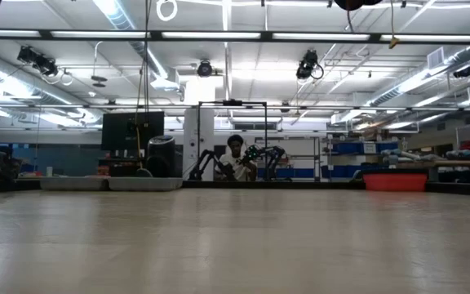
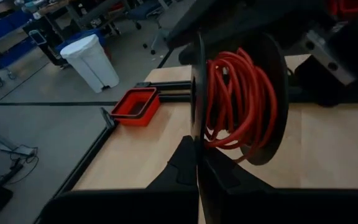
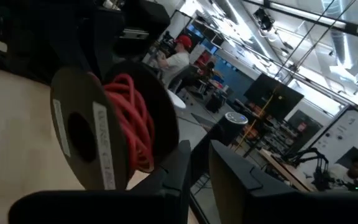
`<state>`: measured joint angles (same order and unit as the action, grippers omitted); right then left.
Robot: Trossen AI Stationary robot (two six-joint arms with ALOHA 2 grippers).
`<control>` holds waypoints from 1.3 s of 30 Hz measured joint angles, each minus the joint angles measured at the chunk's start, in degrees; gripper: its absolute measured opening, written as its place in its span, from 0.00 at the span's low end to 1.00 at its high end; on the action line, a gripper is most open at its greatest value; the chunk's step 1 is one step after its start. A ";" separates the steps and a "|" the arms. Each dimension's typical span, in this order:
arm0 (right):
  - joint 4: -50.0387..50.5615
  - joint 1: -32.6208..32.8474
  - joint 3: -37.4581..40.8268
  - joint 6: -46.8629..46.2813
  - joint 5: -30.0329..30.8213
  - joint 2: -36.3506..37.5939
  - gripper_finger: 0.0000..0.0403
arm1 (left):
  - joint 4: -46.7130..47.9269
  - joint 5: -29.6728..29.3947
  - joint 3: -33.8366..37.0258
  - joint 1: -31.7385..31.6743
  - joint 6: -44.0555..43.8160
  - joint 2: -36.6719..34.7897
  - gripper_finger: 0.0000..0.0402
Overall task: Coil cords
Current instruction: Coil the red wire onto the spool
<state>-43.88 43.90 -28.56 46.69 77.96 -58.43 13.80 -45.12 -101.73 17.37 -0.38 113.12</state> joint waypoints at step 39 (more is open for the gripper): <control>37.23 8.85 0.00 -70.28 -41.71 -0.11 0.08 | -15.34 26.02 19.55 6.89 -12.15 0.09 0.00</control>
<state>-6.66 52.75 -28.56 -23.59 36.25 -58.54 -1.54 -19.10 -82.18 24.26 -12.54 113.21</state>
